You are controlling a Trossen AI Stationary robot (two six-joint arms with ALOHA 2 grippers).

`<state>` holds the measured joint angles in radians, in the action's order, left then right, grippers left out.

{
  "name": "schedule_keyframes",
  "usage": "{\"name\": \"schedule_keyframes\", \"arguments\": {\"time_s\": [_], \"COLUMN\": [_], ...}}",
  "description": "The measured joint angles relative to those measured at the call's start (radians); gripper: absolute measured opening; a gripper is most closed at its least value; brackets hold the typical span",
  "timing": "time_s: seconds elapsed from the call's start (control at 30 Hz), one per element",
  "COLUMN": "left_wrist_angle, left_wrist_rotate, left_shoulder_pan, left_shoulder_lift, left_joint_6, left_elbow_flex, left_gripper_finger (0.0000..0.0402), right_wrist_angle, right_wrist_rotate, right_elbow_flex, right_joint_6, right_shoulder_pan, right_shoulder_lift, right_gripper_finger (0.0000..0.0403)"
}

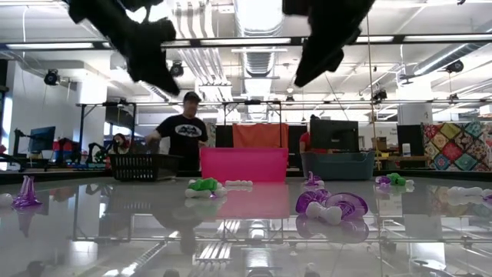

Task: Sort Halloween decoration
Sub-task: Put the purple hat toy into the pink bin

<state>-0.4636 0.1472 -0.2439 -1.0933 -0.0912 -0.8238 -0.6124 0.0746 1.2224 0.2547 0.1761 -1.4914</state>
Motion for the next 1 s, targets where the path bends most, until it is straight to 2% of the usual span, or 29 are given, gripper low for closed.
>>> {"name": "schedule_keyframes", "arguments": {"time_s": [0.3,0.47,0.63,1.0], "left_wrist_angle": [0.246,0.298,0.329,0.453], "left_wrist_rotate": [0.008,0.108,0.133,0.135], "left_shoulder_pan": [0.298,0.415,0.49,0.575], "left_shoulder_lift": [0.02,-0.004,-0.03,-0.118], "left_joint_6": [-0.061,-0.076,-0.093,-0.113], "left_elbow_flex": [0.0,0.001,0.002,0.002], "left_gripper_finger": [0.0091,0.0091,0.0091,0.009], "right_wrist_angle": [0.076,0.225,0.38,0.615], "right_wrist_rotate": [0.005,0.025,0.103,0.129], "right_elbow_flex": [-0.014,-0.08,-0.17,-0.3], "right_joint_6": [-0.06,-0.058,-0.032,0.074], "right_shoulder_pan": [0.15,0.208,0.269,0.34], "right_shoulder_lift": [0.0,0.0,0.0,-0.024], "right_gripper_finger": [0.0134,0.0134,0.0134,0.0134]}}
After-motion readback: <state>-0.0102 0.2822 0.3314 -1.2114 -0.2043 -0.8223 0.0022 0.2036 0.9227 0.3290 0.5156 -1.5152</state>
